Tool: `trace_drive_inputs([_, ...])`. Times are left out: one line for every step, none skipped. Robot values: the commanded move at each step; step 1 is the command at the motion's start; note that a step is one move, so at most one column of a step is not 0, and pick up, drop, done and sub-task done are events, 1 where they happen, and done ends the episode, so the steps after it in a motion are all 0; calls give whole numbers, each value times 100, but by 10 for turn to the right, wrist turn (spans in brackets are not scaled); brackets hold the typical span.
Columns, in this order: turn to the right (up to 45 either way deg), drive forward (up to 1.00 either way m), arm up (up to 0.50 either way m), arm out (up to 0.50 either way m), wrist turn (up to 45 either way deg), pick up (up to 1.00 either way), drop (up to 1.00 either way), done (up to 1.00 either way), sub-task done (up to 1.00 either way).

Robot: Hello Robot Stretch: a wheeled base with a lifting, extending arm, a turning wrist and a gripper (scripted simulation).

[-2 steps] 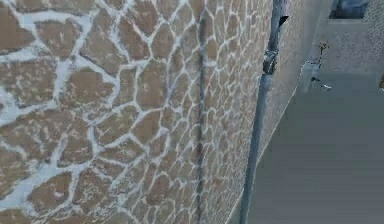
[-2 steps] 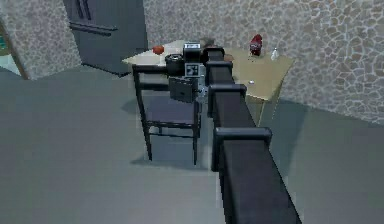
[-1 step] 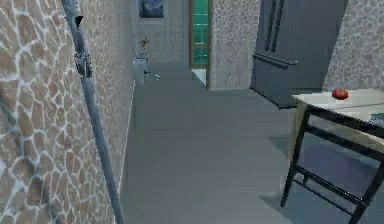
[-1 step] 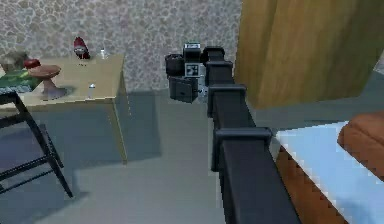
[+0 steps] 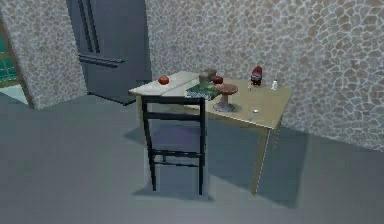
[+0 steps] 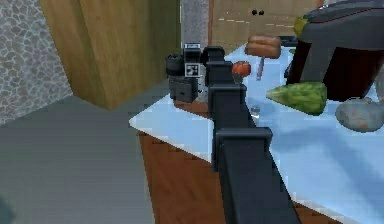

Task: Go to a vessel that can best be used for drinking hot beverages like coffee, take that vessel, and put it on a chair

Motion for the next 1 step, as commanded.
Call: trace_drive_inputs([120, 0, 0, 0, 0, 0, 0, 0, 0])
